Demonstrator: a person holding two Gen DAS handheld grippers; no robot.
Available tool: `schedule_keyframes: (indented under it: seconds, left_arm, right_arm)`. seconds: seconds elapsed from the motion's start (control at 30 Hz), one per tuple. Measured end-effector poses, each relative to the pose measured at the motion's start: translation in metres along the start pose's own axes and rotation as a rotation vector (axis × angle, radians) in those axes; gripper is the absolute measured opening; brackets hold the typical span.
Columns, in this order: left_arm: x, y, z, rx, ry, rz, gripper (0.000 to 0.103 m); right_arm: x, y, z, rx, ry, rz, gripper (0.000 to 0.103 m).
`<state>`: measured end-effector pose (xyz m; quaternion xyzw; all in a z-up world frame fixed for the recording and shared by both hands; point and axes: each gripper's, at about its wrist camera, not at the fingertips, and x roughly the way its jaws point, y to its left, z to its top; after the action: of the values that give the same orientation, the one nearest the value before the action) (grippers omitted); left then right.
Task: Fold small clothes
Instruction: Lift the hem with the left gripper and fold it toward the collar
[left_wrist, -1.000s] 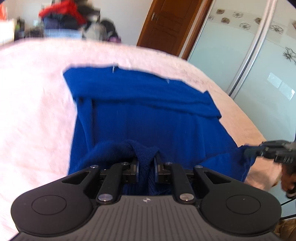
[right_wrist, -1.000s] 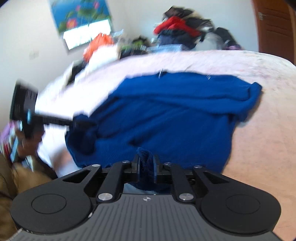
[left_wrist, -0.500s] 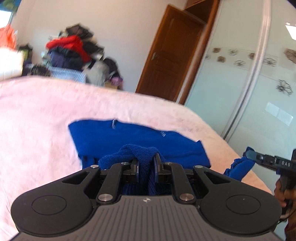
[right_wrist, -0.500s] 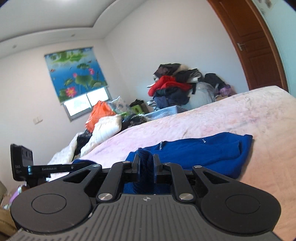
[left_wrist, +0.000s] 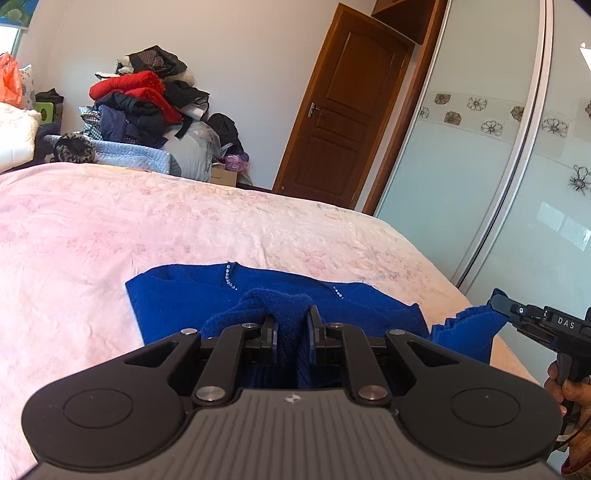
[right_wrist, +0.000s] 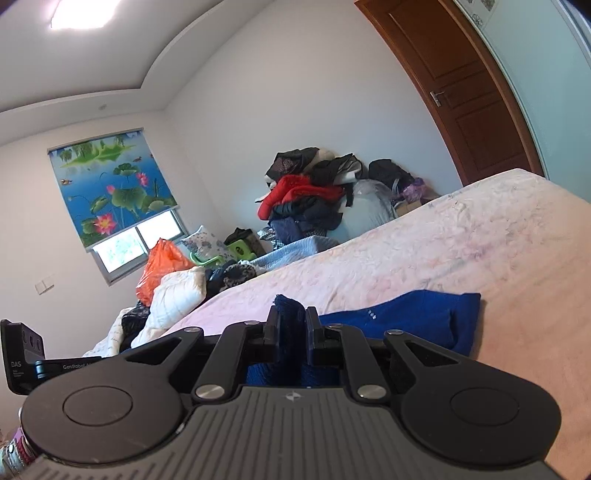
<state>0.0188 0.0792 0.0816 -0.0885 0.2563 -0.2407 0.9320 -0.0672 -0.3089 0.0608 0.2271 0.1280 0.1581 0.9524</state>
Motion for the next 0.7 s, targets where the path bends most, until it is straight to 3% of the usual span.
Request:
schedule_keyframes:
  seconds: [0.1, 0.47, 0.7]
  left_arm:
    - [0.020, 0.003, 0.007, 0.006, 0.013, 0.014, 0.014]
    - [0.077, 0.034, 0.024, -0.116, 0.095, 0.040, 0.014]
    - [0.124, 0.050, 0.038, -0.158, 0.186, 0.079, 0.014]
  right_arm:
    - [0.016, -0.009, 0.000, 0.008, -0.004, -0.021, 0.016]
    - [0.068, -0.037, 0.005, 0.004, 0.001, -0.085, 0.016]
    - [0.108, -0.057, 0.009, 0.017, 0.015, -0.124, 0.016]
